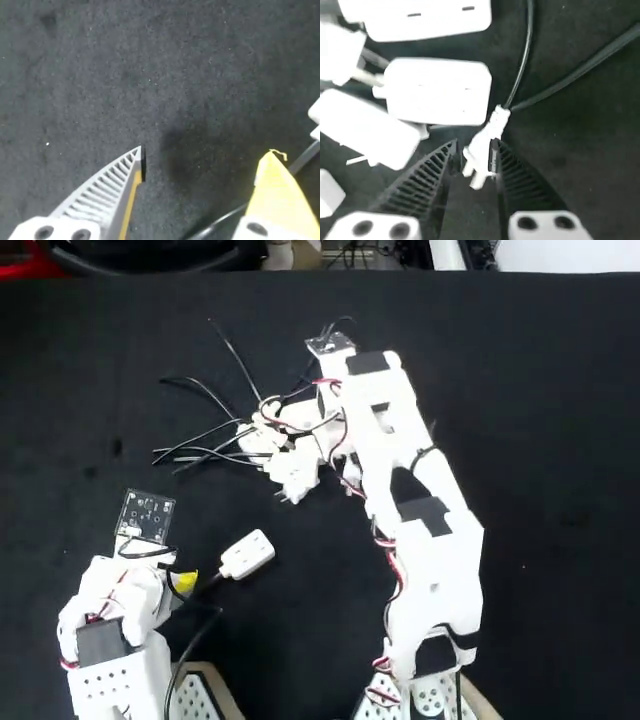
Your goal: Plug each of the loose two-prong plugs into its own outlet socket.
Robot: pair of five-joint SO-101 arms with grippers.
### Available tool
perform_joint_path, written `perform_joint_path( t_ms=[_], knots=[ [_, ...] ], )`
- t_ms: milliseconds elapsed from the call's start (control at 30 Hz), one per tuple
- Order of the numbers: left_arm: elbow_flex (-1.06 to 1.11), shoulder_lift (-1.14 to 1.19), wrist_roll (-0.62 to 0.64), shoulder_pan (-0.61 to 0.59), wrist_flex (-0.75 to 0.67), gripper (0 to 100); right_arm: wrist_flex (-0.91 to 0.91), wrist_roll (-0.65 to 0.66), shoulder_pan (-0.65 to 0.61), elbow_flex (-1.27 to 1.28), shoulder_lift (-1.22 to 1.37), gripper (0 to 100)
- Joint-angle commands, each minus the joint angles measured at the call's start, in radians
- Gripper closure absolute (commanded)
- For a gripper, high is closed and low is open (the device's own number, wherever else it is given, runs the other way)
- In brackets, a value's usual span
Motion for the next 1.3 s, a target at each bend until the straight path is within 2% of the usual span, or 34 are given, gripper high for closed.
perform_joint_path(
  t_ms=[0,900,1133,1267],
  knots=[
    [0.004,-0.003,-0.008,0.062,0.002,65,0.035,0.012,0.02,-0.064,-0.01,89.4],
    [0.021,-0.003,-0.009,0.077,-0.003,65,0.026,0.037,-0.025,-0.058,0.139,89.3],
    [0.021,-0.003,-0.011,0.082,-0.003,65,0.144,0.037,-0.028,-0.26,0.286,87.9],
    [0.024,-0.003,-0.063,0.084,-0.003,65,0.249,0.04,-0.029,-0.412,0.367,85.3]
  ],
)
